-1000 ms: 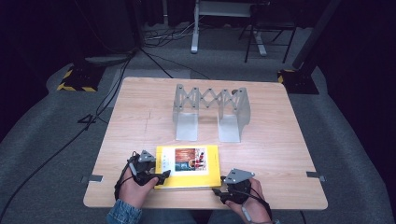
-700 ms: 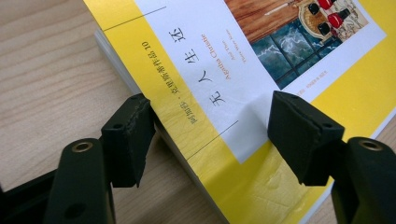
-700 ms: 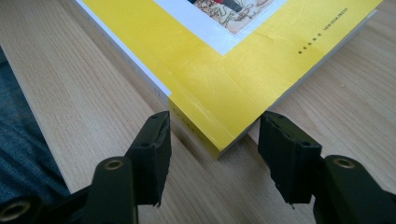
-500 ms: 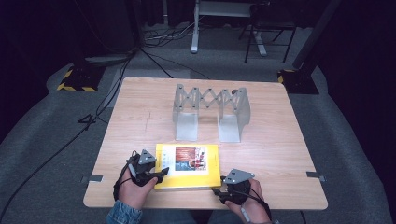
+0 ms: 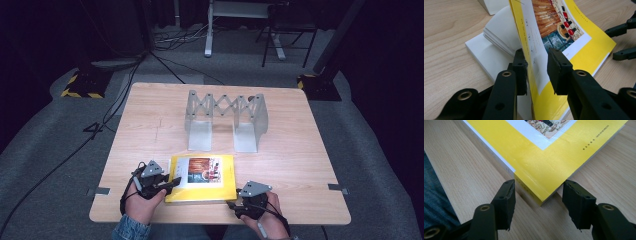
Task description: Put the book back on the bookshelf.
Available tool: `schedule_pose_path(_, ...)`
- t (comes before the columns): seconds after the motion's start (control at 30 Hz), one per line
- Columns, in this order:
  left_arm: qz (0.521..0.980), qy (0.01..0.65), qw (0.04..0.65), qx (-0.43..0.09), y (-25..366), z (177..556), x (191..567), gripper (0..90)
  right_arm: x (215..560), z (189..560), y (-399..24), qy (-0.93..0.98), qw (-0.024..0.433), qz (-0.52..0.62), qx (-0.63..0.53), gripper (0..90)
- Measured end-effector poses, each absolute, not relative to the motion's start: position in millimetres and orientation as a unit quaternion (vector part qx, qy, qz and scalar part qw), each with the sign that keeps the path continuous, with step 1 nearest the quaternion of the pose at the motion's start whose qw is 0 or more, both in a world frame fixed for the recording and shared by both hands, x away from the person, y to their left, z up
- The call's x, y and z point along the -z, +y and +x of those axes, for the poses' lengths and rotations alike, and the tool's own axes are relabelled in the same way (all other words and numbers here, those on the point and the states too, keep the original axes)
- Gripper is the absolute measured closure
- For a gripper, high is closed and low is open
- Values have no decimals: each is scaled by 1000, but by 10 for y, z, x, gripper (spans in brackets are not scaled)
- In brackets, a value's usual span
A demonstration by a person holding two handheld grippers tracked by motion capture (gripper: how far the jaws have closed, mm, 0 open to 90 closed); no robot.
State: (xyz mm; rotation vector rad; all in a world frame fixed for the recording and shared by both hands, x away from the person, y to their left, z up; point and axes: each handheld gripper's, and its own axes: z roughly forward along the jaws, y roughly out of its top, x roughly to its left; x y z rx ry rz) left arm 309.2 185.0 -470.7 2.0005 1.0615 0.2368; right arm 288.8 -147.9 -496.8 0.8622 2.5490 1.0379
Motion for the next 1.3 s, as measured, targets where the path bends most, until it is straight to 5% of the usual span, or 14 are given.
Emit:
schedule_pose_path(0.23,792,435,418,-98,1860,3095,4713,818,4963,2886,-1470,877,129,298,-354,447)
schedule_pose_path(0.8,807,376,441,-114,1722,3003,4270,859,4954,2888,-1590,860,121,322,-377,330)
schedule_pose_path(1.3,835,304,449,-100,1470,2995,3754,864,4741,2798,-1570,852,235,243,-400,226)
